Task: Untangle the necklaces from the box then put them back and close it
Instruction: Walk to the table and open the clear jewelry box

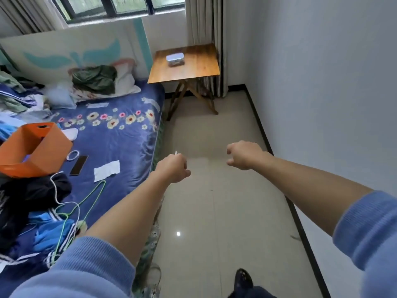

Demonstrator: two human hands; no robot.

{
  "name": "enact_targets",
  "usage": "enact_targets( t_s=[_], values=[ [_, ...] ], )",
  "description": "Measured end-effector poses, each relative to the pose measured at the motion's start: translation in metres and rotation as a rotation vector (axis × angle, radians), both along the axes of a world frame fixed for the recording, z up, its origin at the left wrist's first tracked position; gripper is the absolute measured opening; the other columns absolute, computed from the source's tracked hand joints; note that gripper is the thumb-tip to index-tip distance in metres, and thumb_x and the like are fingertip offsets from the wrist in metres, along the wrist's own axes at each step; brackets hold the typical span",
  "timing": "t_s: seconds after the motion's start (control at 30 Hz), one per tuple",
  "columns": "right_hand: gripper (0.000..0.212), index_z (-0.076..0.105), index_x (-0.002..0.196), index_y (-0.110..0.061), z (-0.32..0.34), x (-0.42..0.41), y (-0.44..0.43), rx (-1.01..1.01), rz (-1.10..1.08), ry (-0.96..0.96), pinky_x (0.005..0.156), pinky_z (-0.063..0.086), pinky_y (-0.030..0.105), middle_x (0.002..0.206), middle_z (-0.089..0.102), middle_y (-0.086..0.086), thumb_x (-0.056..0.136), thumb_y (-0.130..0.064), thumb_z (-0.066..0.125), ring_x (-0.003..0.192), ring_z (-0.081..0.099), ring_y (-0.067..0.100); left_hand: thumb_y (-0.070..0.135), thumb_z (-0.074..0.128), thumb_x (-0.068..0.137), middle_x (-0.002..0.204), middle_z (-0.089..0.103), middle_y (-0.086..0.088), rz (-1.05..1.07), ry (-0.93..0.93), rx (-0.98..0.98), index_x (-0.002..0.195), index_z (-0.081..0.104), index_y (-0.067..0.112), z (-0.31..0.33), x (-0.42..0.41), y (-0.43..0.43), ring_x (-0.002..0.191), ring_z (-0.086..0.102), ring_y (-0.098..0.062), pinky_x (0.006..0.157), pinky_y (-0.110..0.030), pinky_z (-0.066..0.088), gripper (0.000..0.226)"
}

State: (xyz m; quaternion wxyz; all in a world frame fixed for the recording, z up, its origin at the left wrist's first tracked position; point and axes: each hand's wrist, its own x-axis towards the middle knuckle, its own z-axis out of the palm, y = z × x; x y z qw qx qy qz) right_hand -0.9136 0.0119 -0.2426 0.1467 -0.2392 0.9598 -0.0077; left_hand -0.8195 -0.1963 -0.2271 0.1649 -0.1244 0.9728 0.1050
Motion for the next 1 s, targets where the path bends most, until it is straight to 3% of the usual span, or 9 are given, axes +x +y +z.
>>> enact_targets(
  t_s=[0.37, 0.7, 1.0],
  values=[
    [0.038, 0.056, 0.122, -0.024, -0.003, -0.230, -0.126, -0.007, 0.092, 0.007, 0.080, 0.045, 0.035, 0.122, 0.061, 0.007, 0.090, -0.044, 0.056, 0.108, 0.059, 0.030, 0.036, 0.065, 0.086, 0.098, 0.069, -0.006, 0.105, 0.020, 0.063, 0.093, 0.069, 0.016, -0.012, -0.202, -0.120, 0.092, 0.065, -0.026, 0.081, -0.037, 0.055, 0.021],
    [0.035, 0.057, 0.119, -0.029, 0.011, -0.427, -0.229, -0.074, -0.040, -0.008, 0.074, 0.041, 0.032, 0.121, 0.061, 0.001, 0.088, -0.045, 0.055, 0.105, 0.059, 0.025, 0.037, 0.062, 0.088, 0.098, 0.066, -0.005, 0.063, 0.010, 0.076, 0.087, 0.062, 0.018, -0.004, -0.408, -0.247, 0.088, 0.062, -0.025, 0.070, -0.030, 0.047, 0.018],
    [0.036, 0.056, 0.121, -0.028, -0.020, -0.605, -0.306, -0.058, -0.032, -0.053, 0.078, 0.043, 0.034, 0.122, 0.061, 0.002, 0.089, -0.045, 0.055, 0.107, 0.059, 0.026, 0.040, 0.064, 0.087, 0.094, 0.066, -0.003, 0.038, -0.010, 0.076, 0.087, 0.064, 0.022, -0.033, -0.592, -0.319, 0.083, 0.064, -0.022, 0.069, -0.030, 0.052, 0.018]
  ],
)
